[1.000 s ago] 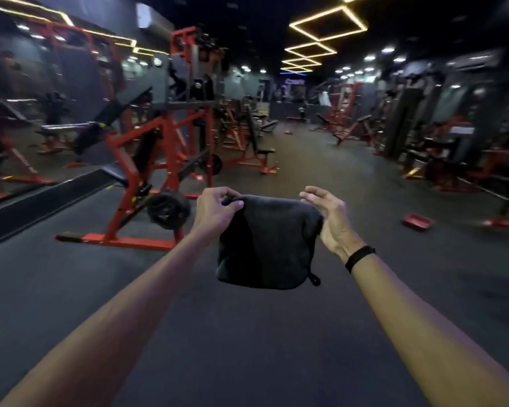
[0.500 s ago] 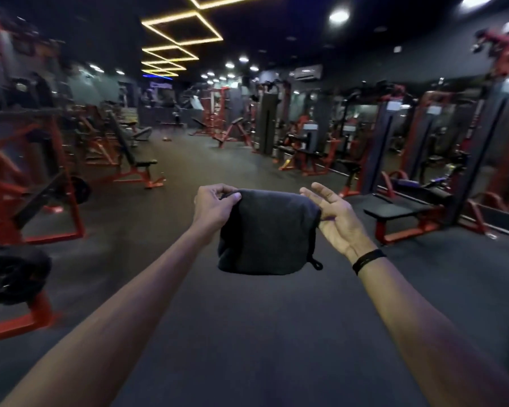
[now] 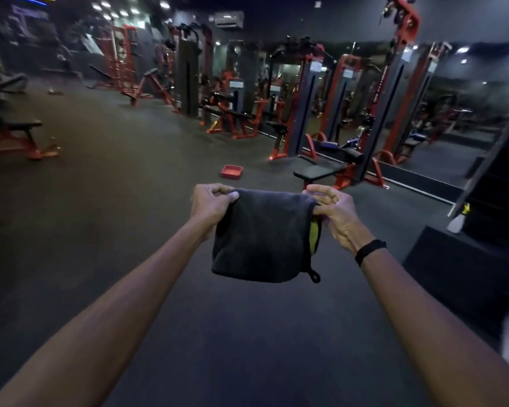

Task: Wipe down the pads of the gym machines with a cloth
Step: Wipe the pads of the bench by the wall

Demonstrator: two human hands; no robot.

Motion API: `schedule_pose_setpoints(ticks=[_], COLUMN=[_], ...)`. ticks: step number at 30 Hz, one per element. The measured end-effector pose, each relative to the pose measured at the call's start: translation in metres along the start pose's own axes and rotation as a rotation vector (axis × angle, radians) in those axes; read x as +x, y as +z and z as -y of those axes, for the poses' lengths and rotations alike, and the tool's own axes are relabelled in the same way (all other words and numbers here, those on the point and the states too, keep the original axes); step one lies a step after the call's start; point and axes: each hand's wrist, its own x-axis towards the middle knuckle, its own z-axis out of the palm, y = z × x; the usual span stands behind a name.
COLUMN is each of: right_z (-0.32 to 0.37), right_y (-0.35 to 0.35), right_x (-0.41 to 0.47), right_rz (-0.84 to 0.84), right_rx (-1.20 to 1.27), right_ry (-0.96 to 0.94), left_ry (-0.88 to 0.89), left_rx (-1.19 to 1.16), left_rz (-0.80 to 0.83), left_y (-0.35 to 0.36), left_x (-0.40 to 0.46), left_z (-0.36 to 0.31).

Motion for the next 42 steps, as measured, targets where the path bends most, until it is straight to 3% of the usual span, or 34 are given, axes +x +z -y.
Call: schedule_pose_setpoints(ticks=[8,14,27,35,42], right_z=[-0.009,0.000,-0.084,-0.127,-0.136], right_y=[-0.048,-0.113,-0.151,-0.146,-0.123], right_x=[0.093,0.160,0.306,0.465,0.610], right_rz=[-0.052,-0.071,-0.216,-0.200,-0.157], right_rx=[0.268,0.302,0.371,0.209,-0.480], right_ry=[-0.049,-0.087,-0.007,0.037,-0.044], left_ry=[-0.073,-0.127,-0.300,-0.190,-0.071], left_rx=[-0.044,-0.093,-0.009,0.044,0.130], left_rz=[0.106,0.187,0.247,0.378,0.468], left_y=[0.066,0.140,0.240,0.293,0.323], left_x=[0.090,0.160,0.313,0.471,0.610], left_z=[-0.031,-0.055,0.021,0.059,0.043])
